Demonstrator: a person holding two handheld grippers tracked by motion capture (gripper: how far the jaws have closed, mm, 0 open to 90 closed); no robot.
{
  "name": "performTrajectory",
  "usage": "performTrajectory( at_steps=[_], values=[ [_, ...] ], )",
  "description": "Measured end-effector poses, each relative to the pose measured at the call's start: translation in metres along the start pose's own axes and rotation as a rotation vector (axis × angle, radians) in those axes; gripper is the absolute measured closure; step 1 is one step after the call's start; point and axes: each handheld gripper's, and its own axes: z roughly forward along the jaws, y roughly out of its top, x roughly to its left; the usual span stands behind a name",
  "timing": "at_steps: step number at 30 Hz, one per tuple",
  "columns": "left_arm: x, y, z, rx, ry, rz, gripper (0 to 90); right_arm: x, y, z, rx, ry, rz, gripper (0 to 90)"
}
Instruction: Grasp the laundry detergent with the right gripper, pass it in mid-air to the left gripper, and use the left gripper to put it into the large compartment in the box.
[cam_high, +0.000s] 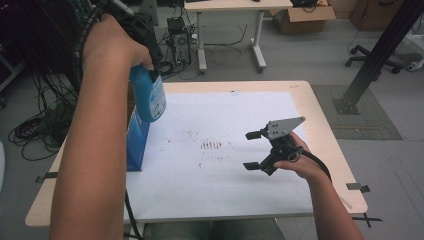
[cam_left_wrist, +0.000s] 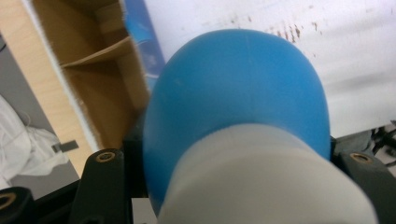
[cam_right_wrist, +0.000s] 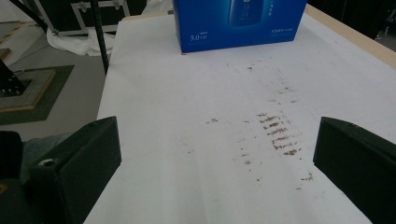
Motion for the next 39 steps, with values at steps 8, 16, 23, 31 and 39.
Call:
performTrajectory(
  at_steps=[8, 16, 23, 31, 39],
  values=[
    [0.034, -0.009, -0.012, -0.019, 0.029, -0.107, 39.6, -0.001, -0.002, 0.0, 0.003, 0.001, 0.009, 0.8],
    [0.064, -0.019, -0.008, -0.007, 0.024, -0.187, 39.6, 0.0, -0.002, 0.004, 0.008, 0.011, 0.006, 0.8],
    [0.082, -0.024, 0.003, -0.002, 0.013, -0.234, 39.5, 0.0, -0.004, 0.006, 0.013, 0.01, 0.012, 0.8],
    [0.097, -0.025, 0.023, 0.011, 0.007, -0.261, 39.5, 0.001, -0.005, 0.005, 0.017, 0.006, 0.012, 0.8],
    [0.107, -0.026, 0.049, 0.032, -0.007, -0.269, 39.5, 0.002, -0.006, 0.007, 0.018, 0.008, 0.014, 0.8]
  ],
)
